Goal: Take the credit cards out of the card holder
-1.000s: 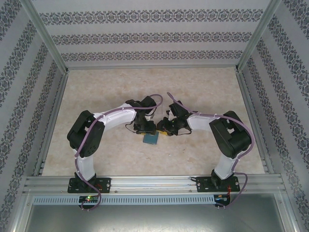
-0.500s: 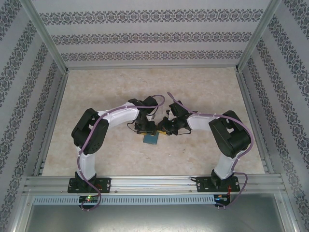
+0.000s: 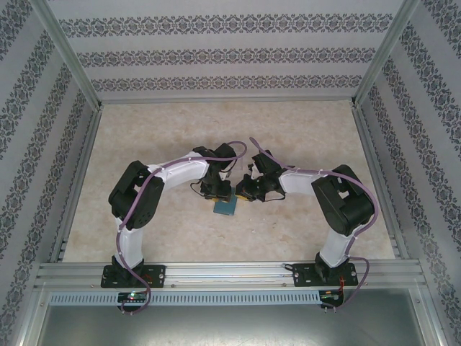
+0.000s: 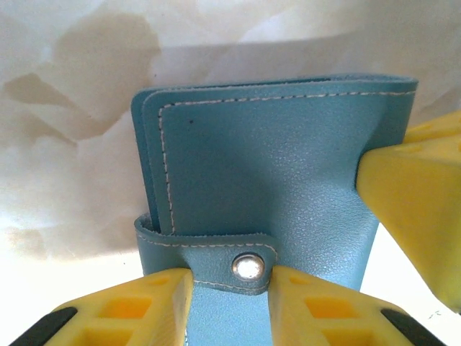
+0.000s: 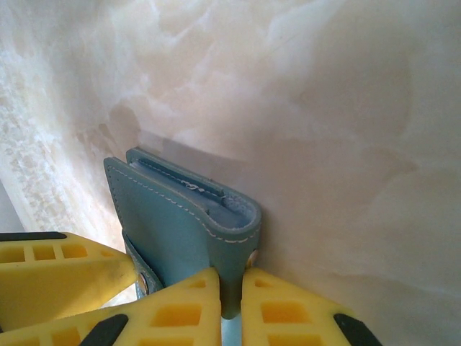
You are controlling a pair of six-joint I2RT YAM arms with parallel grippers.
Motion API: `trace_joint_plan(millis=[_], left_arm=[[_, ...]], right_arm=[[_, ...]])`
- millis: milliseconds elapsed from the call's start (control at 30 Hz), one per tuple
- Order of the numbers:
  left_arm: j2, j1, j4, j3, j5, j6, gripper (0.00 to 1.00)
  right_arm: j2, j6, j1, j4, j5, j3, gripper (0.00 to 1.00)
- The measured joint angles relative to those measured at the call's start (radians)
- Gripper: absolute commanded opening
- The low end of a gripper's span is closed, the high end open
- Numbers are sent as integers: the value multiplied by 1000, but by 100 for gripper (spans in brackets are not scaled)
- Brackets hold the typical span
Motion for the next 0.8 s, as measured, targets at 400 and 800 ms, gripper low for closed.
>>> trace_joint_plan(millis=[400,800], left_arm=[[-10,-1,9,0,0,0,16],[-43,-1,31,-19,-14,-1,10]], right_arm=[[0,-38,7,-40,23,21,6],[-6,-96,14,-91,60,49,4]])
